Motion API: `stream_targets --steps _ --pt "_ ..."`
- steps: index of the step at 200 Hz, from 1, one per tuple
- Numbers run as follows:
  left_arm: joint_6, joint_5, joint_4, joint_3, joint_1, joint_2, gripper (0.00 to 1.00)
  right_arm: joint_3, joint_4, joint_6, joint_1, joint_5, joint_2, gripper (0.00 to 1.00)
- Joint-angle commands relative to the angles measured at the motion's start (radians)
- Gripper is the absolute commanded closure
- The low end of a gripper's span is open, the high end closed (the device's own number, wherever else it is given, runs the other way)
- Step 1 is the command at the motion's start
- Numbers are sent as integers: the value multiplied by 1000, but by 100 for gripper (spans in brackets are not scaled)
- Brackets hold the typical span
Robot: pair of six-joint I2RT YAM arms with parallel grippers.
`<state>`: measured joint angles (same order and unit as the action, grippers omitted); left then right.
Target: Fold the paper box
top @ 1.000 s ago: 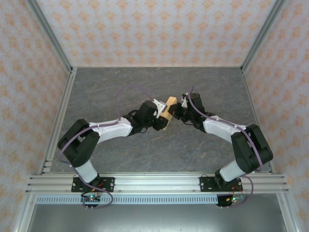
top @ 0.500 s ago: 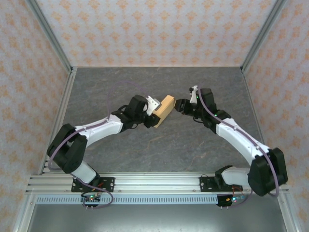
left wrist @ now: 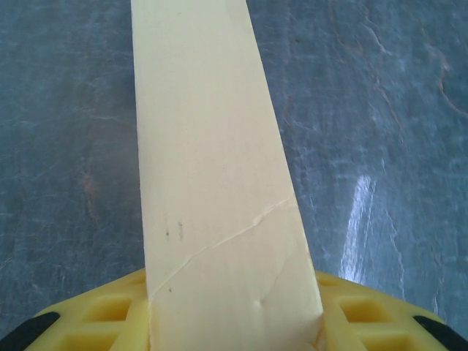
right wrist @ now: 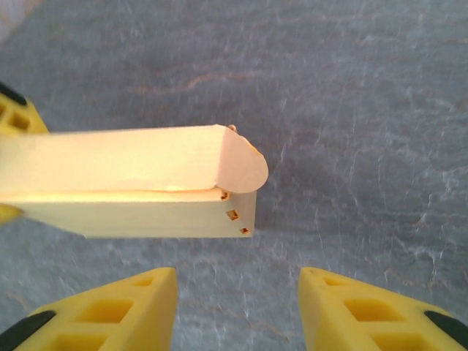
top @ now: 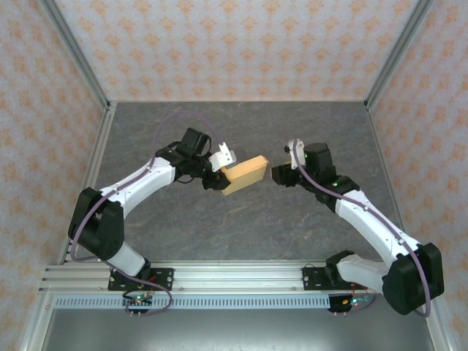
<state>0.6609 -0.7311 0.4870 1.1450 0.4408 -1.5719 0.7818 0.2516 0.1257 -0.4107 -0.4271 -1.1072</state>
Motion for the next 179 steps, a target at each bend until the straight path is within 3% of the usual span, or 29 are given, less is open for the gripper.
stream_targets --steps 1,70,109,179 --pt "178 -119 88 16 -19 -22 61 -33 -51 97 -28 -10 29 53" --pt "412 -165 194 98 -14 -164 61 -38 -50 58 -107 123 -9 53" --pt "440 -138 195 126 -1 -218 58 -29 -37 31 -112 152 -10 54" --pt "426 -90 197 157 4 -243 44 -6 -30 29 -114 171 -46 55"
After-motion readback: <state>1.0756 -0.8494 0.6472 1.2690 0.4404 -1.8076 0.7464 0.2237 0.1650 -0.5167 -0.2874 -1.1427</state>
